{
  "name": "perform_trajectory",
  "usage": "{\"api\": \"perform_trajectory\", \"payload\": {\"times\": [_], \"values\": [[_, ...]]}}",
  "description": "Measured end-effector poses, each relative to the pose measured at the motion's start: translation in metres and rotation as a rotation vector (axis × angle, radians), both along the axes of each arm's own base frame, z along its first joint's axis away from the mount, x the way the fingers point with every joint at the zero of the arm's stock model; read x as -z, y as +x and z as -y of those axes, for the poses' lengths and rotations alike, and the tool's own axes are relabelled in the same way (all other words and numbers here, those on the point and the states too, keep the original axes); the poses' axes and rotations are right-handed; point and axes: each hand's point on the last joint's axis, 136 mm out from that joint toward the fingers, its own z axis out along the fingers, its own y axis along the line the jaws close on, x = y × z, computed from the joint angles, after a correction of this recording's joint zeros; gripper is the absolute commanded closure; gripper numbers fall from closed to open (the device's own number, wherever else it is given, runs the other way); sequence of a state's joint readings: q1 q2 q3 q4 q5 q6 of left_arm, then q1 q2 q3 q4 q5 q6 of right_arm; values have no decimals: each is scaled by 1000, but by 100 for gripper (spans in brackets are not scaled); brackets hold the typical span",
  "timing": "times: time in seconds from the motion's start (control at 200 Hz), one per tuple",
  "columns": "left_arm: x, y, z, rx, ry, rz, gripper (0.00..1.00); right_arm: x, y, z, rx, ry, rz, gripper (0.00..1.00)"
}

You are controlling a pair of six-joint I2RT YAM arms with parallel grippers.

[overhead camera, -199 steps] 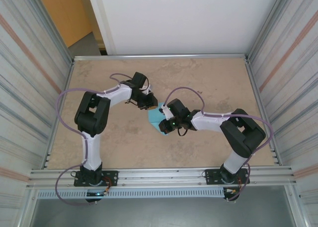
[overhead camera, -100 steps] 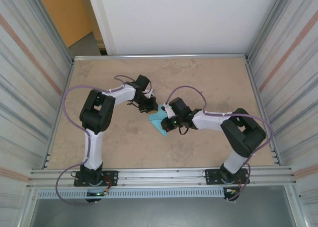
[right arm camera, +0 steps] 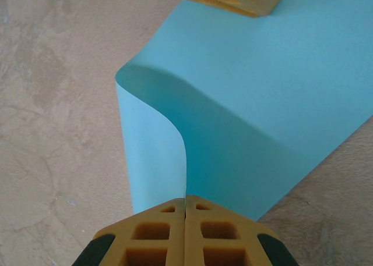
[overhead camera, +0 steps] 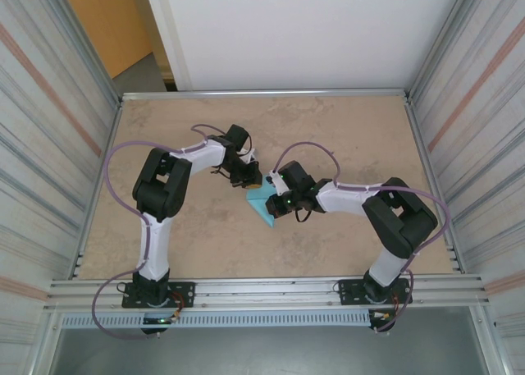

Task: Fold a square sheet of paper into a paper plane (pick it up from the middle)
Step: Third fold the triangle at the center of the table.

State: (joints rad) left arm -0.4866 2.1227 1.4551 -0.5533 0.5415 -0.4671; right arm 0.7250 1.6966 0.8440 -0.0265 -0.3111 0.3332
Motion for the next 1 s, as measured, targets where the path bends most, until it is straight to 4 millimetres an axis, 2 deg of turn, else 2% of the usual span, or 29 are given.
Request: {"api": "perform_trajectory", "payload": {"times": [0.346,1.002], "values": [[0,0,0,0,0,0,89,10,-1,1,0,-30,-35,95],[0,0,0,0,0,-2,89,16,-1,7,37,-67,-58,95]]}}
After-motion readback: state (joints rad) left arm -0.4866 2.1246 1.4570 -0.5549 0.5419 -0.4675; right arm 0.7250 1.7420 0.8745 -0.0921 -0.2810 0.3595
